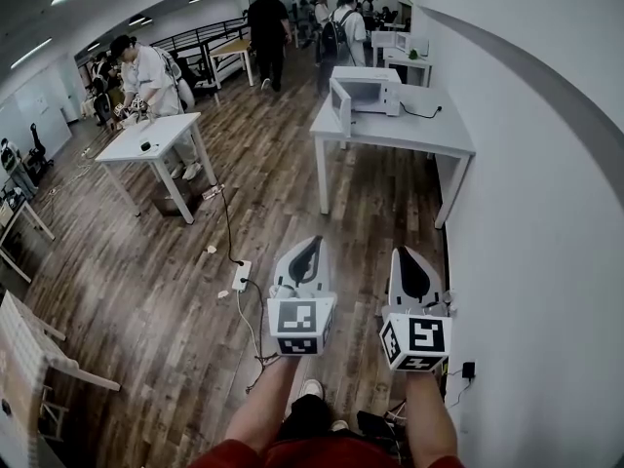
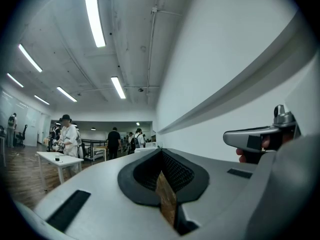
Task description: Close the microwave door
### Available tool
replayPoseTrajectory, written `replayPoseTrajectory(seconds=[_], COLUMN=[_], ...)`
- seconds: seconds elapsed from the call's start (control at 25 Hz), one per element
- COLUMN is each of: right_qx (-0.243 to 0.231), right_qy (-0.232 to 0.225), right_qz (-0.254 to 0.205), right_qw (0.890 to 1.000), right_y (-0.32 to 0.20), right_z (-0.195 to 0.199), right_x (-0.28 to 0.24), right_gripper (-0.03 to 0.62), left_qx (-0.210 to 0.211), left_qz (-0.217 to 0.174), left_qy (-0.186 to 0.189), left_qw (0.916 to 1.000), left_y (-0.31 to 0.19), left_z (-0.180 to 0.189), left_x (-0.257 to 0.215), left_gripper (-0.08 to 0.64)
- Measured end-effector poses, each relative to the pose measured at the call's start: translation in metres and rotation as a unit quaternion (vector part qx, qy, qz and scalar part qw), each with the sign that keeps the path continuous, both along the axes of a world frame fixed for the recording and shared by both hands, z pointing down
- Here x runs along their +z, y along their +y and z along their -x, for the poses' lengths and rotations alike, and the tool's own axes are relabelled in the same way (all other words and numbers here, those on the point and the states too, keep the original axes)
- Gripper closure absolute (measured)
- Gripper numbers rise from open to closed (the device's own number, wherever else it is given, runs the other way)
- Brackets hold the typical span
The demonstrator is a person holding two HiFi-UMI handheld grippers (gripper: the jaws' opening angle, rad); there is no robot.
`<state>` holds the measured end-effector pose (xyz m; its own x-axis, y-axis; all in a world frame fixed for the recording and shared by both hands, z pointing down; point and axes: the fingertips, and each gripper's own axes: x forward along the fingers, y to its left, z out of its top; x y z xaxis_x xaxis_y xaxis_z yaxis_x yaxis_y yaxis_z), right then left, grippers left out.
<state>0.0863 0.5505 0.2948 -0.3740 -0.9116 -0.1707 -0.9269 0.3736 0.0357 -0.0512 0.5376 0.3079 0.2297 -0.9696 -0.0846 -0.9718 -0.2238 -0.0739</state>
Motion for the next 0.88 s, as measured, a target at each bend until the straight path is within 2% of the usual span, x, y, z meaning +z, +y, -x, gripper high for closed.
replayPoseTrajectory(seconds=[0.4, 0.88], right_qx=[0.009, 0.012], right_qy=[0.012, 0.030], right_qz=[0.007, -0.001], right_qw=[1.000, 0.999], right_y=[-0.067, -0.203], right_z=[0.013, 0.086], right_x=[0.016, -0.001], right_gripper=[0.563, 0.563], left_qx=[0.004, 0.009], left_qz=[0.003, -0.003], left_qy=[0.013, 0.023], left_qw=[0.9999, 0.9997], left_y=[-0.070, -0.204], left_z=[0.015, 0.082], left_x=[0.016, 0.006], left_gripper=[0.534, 0.534])
